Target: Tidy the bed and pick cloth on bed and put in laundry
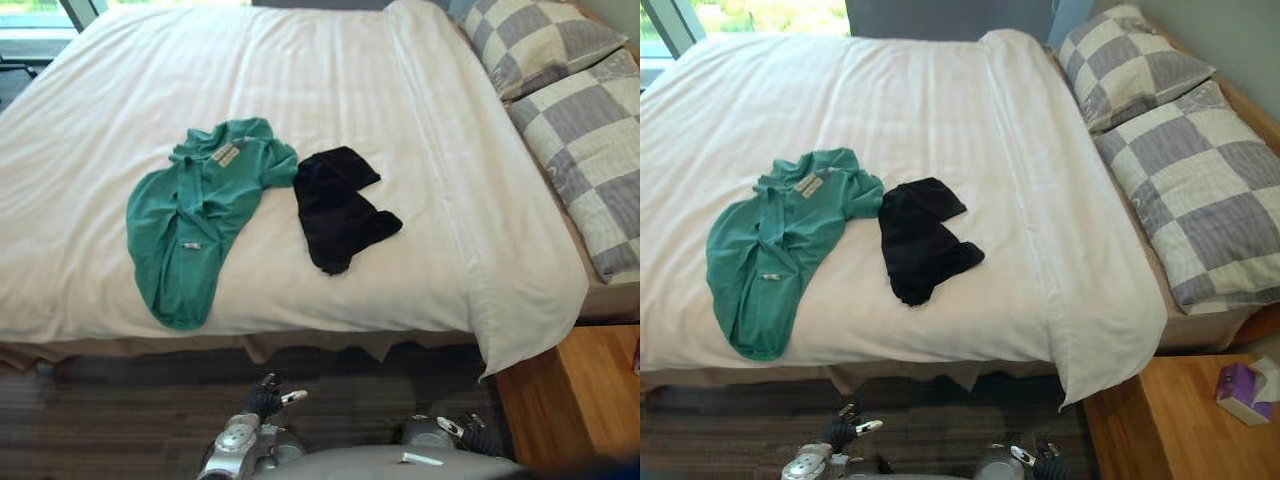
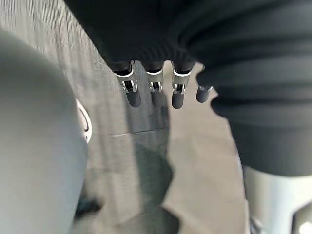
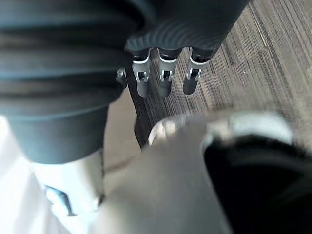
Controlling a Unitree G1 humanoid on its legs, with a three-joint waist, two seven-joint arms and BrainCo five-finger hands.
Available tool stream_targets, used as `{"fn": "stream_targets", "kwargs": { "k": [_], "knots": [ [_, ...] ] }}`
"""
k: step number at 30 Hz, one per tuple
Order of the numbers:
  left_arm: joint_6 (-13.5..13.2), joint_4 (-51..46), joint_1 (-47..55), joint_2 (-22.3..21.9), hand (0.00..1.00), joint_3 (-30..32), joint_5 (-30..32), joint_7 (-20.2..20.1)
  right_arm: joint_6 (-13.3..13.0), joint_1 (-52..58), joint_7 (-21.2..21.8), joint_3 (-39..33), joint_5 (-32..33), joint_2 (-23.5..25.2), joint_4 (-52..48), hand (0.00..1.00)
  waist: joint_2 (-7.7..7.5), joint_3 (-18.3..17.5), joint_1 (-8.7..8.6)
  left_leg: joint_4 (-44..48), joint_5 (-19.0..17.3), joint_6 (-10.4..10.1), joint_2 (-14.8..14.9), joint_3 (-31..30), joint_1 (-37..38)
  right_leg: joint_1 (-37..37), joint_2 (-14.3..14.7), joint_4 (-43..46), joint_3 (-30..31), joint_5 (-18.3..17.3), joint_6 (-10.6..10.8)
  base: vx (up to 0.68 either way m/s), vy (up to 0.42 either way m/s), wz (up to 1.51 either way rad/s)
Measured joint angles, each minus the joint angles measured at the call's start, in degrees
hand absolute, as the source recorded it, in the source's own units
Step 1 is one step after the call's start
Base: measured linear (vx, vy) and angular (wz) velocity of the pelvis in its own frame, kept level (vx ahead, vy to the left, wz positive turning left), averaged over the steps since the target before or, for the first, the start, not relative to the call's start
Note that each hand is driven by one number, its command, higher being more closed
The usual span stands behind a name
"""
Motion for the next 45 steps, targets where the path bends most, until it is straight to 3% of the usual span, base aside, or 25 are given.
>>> {"fn": "stream_targets", "kwargs": {
  "k": [1,3,4,6,8,10,12,14,16,18,19,20,21,22,23,24,25,26,27,28,30,32,34,40,45],
  "knots": [
    [1.8,0.0,-1.0,-1.4,0.00,-0.1,0.2,0.7,-1.1,-1.0,1.0,1.3,-1.7,-1.5,0.0,0.00,1.46,0.8,-0.49,-0.1,0.4,0.5,-0.9,-0.5,0.0,0.5,-1.0,0.0,-1.0,-0.3,0.0,0.04,0.062,0.44],
    [2.9,-0.2,-1.0,-2.9,0.00,-0.3,-0.2,2.1,-2.7,-1.6,2.0,4.0,-2.0,-3.3,-0.1,0.00,2.67,1.2,-0.65,1.6,-0.2,0.7,-1.3,-0.5,-0.4,0.7,-2.0,1.0,-1.5,-0.8,0.7,0.05,0.059,0.27],
    [3.5,-0.7,-1.2,-3.0,0.00,-0.5,-2.4,3.9,-2.8,-2.4,2.6,6.9,-1.9,-4.2,0.1,0.00,2.73,1.6,-0.36,8.0,-1.2,0.2,-0.6,-0.5,-2.7,0.7,-3.2,2.7,-1.7,-1.5,1.2,0.06,0.034,0.29],
    [3.4,-1.8,-1.3,-2.9,0.00,-0.5,-6.6,4.9,-2.1,-3.3,2.5,9.4,-1.7,-5.0,0.7,0.00,2.41,2.1,-0.09,18.8,-1.7,-0.5,1.5,-0.9,-7.0,1.4,-4.2,3.4,-1.8,-2.3,1.0,0.02,0.016,0.19],
    [2.3,-2.3,-1.2,-3.0,0.00,-0.5,-12.1,4.7,1.1,-4.8,0.0,11.5,-1.6,-6.6,1.3,0.00,3.17,2.7,0.34,28.8,-3.2,-1.7,5.2,-1.3,-10.5,1.8,-5.2,4.1,-1.7,-2.5,0.9,0.00,0.100,-0.27],
    [1.6,-1.5,-0.9,-3.0,0.00,-0.4,-11.7,3.4,2.5,-5.6,-2.0,11.1,-1.7,-7.1,1.5,0.00,4.29,2.7,0.53,24.7,-4.1,-1.6,6.7,-2.0,-9.4,1.3,-6.8,6.0,-0.9,-3.0,1.9,0.01,0.178,-0.37],
    [0.3,-1.0,-0.3,-2.9,0.00,0.3,-10.9,1.9,3.3,-5.8,-2.8,10.2,-1.8,-7.0,1.5,0.00,4.22,2.6,-0.38,16.3,-3.7,-1.9,7.1,-5.9,-7.7,-0.2,-9.6,8.3,0.4,-3.7,3.2,0.02,0.251,-0.18],
    [-1.0,-1.0,-0.1,-2.7,0.00,0.7,-10.1,0.6,3.6,-6.0,-3.1,8.5,-2.4,-6.6,1.5,0.00,3.89,2.6,-0.39,11.5,-2.5,-2.1,8.5,-10.2,-7.8,-2.3,-13.0,10.4,2.4,-4.5,5.4,0.01,0.323,-0.05],
    [-2.9,-1.0,0.4,-2.7,0.00,0.9,-10.0,-0.8,3.9,-6.2,-4.6,5.5,-5.0,-6.7,1.7,0.00,3.88,2.6,-0.49,9.2,-0.9,-2.6,10.8,-15.4,-7.5,-3.6,-17.0,11.8,5.0,-4.6,10.1,0.05,0.556,-0.04],
    [-3.9,-0.9,0.8,-2.8,0.00,0.8,-9.5,-1.9,4.1,-6.3,-4.8,4.2,-6.4,-7.4,2.0,0.00,4.36,2.6,-0.41,8.6,0.3,-3.2,12.0,-17.7,-5.8,-3.3,-19.0,11.3,6.9,-3.9,13.8,0.08,0.637,-0.21],
    [-4.0,-0.4,-0.1,-1.6,0.00,0.7,-8.9,-1.9,4.1,-6.7,-4.8,3.4,-6.9,-6.0,2.7,0.00,3.06,2.9,-0.32,11.1,0.1,-12.9,10.3,-17.1,-5.4,-1.6,-21.3,8.5,8.7,-1.7,13.5,0.08,0.655,-0.21],
    [-4.0,0.0,-0.5,-1.2,0.00,0.7,-8.7,-1.8,4.0,-6.6,-5.2,2.5,-7.7,-4.8,3.1,0.00,1.51,2.7,-0.45,12.7,-1.4,-12.4,9.0,-17.1,-5.6,-0.2,-22.2,5.8,9.7,1.8,13.5,0.07,0.681,-0.29],
    [-4.0,0.2,-0.4,0.0,0.00,0.8,-6.7,-1.6,4.0,-6.4,-6.6,0.2,-9.2,-3.5,3.9,0.00,1.44,2.4,0.08,15.3,-3.6,-12.4,9.1,-16.4,-6.5,0.6,-21.6,1.4,9.9,10.8,11.5,0.06,0.662,-0.51],
    [-3.8,1.4,-0.1,1.0,0.00,0.8,-4.8,-1.5,4.0,-6.3,-6.5,0.0,-10.2,-3.0,3.6,0.00,2.39,2.2,1.27,15.2,-4.4,-10.7,9.9,-14.1,-5.8,-0.3,-20.6,-0.6,8.9,18.5,5.2,0.07,0.623,-0.66],
    [-3.7,1.4,-0.1,1.2,0.00,1.3,-4.6,-1.5,4.0,-6.3,-6.3,0.3,-10.2,-3.0,3.4,0.00,2.26,2.2,1.63,14.4,-4.4,-9.7,10.1,-13.0,-4.9,-1.2,-20.4,-0.1,7.0,20.5,1.6,0.09,0.534,-0.64],
    [-3.2,1.3,0.1,1.5,0.00,1.4,-4.3,-1.4,3.8,-6.3,-5.4,1.1,-10.2,-2.9,3.4,0.00,2.03,2.1,1.83,11.5,-3.6,-8.1,9.8,-10.9,-2.6,-2.7,-19.2,3.9,2.9,17.9,1.1,0.12,0.404,-0.39],
    [-2.9,1.3,0.3,1.5,0.00,1.2,-4.4,-1.5,2.4,-6.3,-3.9,3.2,-10.2,-3.3,3.6,0.00,2.07,2.0,1.41,7.6,-2.1,-6.7,9.1,-10.0,-0.3,-2.8,-15.7,8.1,-0.2,12.5,4.1,0.12,0.365,-0.18],
    [-2.9,1.3,0.4,1.5,0.00,1.0,-4.4,-1.5,1.4,-6.2,-3.1,4.0,-10.2,-3.4,3.5,0.00,2.12,2.0,1.10,5.6,-1.3,-6.4,8.6,-10.1,0.3,-3.0,-13.2,9.7,-0.6,10.0,5.0,0.10,0.296,0.11],
    [-2.9,1.3,0.2,1.4,0.00,0.4,-4.5,-1.5,0.0,-5.8,-2.5,5.0,-10.2,-3.4,3.1,0.00,2.08,1.9,0.77,3.3,-0.2,-5.7,7.7,-10.4,1.1,-3.4,-9.3,11.5,-0.6,6.7,5.3,0.08,0.232,0.38],
    [-2.5,1.3,-0.2,0.6,0.00,-0.1,-4.6,-1.5,-1.6,-5.3,-2.1,5.9,-9.5,-3.5,2.3,0.00,2.12,1.9,0.63,0.0,1.5,-4.7,5.5,-11.0,1.4,-3.7,-4.0,11.2,-0.9,0.8,4.9,0.09,0.221,0.40],
    [-1.6,1.2,-0.4,0.1,0.00,-0.1,-4.6,-1.3,-2.3,-5.0,-1.7,7.3,-7.6,-3.9,2.2,0.00,1.48,1.2,0.76,-1.5,2.1,-4.2,2.9,-11.1,1.3,-1.4,-2.7,6.0,-1.7,-2.0,3.9,0.07,0.128,0.26],
    [-1.3,1.3,-0.1,-1.0,0.00,-0.1,-4.5,0.3,-3.0,-4.3,-0.3,8.2,-5.6,-5.0,2.7,0.00,2.98,0.2,0.43,-3.5,4.2,-3.4,1.0,-11.3,1.7,0.5,-3.3,2.3,-1.7,-1.3,4.3,0.08,0.086,0.26],
    [-1.5,1.3,0.4,-1.1,0.00,-0.1,-4.5,1.2,-3.0,-4.1,-0.2,8.6,-5.6,-5.2,3.0,0.00,2.96,0.0,0.53,-4.3,4.6,-3.5,1.1,-11.2,3.3,2.9,-3.0,0.5,-2.3,-1.1,4.3,0.10,-0.014,0.20],
    [-2.9,1.1,1.9,-0.4,0.00,0.9,-4.5,0.9,0.2,-4.0,-0.3,9.8,-4.8,-3.9,3.8,0.00,0.62,-3.0,1.46,-8.0,6.9,-4.8,2.2,-10.7,5.9,6.5,-1.1,-3.6,-3.2,0.1,3.4,0.06,-0.039,0.11],
    [-1.2,1.2,2.8,-1.2,0.00,5.2,-5.3,1.3,1.5,-4.0,-0.1,9.9,-1.2,-3.8,3.9,0.00,1.06,-3.1,1.66,-8.1,7.1,-4.9,2.7,-7.8,7.8,9.1,0.0,-8.0,-1.5,3.5,3.4,0.01,-0.004,-0.21]
  ]
}}
